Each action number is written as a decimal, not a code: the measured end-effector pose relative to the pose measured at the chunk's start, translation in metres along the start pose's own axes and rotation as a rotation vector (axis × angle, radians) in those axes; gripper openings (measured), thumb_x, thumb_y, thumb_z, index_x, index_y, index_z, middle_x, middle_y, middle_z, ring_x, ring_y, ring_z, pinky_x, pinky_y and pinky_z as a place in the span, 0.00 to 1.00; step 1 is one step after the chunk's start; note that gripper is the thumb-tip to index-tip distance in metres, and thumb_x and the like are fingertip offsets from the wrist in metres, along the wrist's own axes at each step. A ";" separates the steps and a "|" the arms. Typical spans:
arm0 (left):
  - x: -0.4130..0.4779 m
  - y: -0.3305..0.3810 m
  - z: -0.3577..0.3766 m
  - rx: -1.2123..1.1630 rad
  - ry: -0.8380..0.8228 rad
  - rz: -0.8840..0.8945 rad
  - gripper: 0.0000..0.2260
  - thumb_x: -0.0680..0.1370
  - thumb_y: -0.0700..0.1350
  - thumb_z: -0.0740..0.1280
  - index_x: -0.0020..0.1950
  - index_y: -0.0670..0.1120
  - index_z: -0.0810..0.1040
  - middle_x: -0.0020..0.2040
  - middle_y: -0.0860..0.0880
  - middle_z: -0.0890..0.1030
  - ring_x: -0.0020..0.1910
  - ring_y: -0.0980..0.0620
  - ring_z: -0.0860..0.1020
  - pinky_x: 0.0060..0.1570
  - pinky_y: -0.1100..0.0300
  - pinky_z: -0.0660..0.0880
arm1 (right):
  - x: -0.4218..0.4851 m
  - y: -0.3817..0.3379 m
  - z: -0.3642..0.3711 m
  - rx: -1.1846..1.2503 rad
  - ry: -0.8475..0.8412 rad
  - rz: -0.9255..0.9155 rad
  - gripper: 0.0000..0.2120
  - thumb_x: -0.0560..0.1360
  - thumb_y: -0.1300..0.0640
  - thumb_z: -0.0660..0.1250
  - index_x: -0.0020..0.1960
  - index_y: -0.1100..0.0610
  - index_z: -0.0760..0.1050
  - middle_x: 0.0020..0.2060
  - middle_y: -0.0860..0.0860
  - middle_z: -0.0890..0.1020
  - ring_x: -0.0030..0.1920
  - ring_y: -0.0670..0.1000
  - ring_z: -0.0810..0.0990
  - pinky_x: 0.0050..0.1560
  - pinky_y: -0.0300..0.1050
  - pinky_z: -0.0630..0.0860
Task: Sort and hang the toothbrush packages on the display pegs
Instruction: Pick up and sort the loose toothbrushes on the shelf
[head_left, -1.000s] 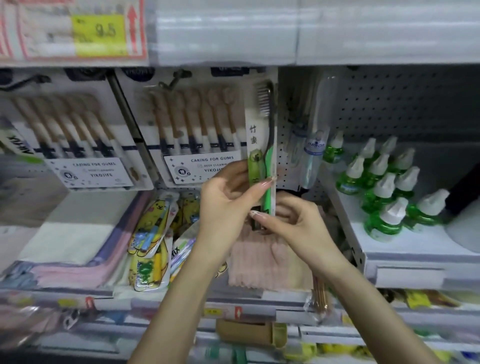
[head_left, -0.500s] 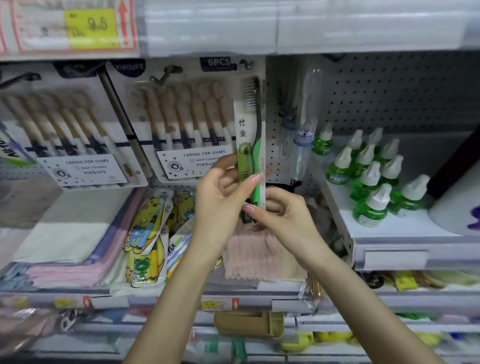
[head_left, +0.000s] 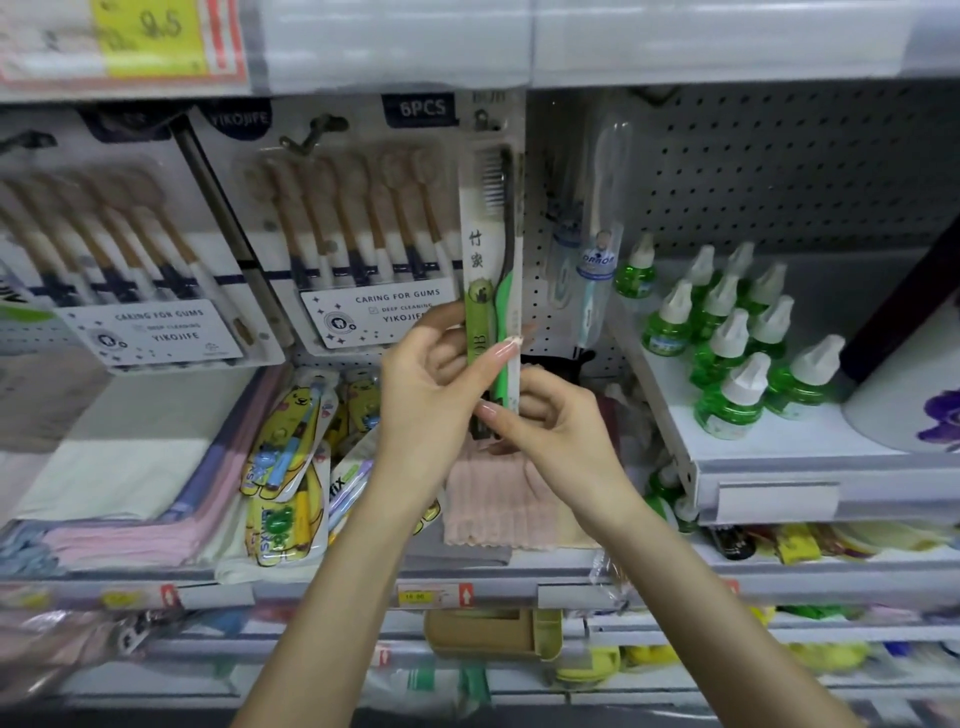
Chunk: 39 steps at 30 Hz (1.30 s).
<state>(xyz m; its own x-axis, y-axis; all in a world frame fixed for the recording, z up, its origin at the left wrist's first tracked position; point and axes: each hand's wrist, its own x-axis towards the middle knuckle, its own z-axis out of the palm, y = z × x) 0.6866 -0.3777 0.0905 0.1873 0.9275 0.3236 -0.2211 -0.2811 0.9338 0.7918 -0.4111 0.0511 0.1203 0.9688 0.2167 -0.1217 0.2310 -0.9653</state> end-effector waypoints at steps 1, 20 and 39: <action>0.001 0.000 0.000 -0.001 0.001 0.000 0.12 0.72 0.33 0.71 0.49 0.47 0.78 0.44 0.51 0.86 0.47 0.53 0.84 0.48 0.61 0.80 | 0.000 0.000 0.000 0.004 0.002 0.000 0.08 0.74 0.69 0.68 0.49 0.59 0.78 0.41 0.52 0.83 0.40 0.42 0.81 0.37 0.36 0.79; 0.018 -0.011 0.002 0.025 0.026 0.007 0.13 0.72 0.29 0.69 0.47 0.47 0.78 0.40 0.53 0.85 0.43 0.57 0.83 0.42 0.64 0.78 | 0.011 0.006 -0.002 0.028 0.018 0.052 0.07 0.74 0.67 0.69 0.45 0.56 0.79 0.33 0.46 0.84 0.34 0.43 0.82 0.34 0.38 0.79; 0.077 -0.034 -0.001 0.144 0.015 -0.003 0.10 0.73 0.29 0.69 0.46 0.43 0.78 0.32 0.60 0.83 0.36 0.64 0.81 0.42 0.68 0.78 | 0.064 0.010 -0.006 -0.109 0.098 0.131 0.04 0.76 0.63 0.67 0.51 0.59 0.78 0.38 0.50 0.82 0.33 0.39 0.80 0.31 0.39 0.77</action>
<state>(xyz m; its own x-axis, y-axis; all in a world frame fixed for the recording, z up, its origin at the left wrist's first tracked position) 0.7080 -0.2969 0.0831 0.1737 0.9317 0.3191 -0.0810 -0.3095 0.9475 0.8037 -0.3478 0.0548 0.2063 0.9754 0.0778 -0.0360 0.0870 -0.9956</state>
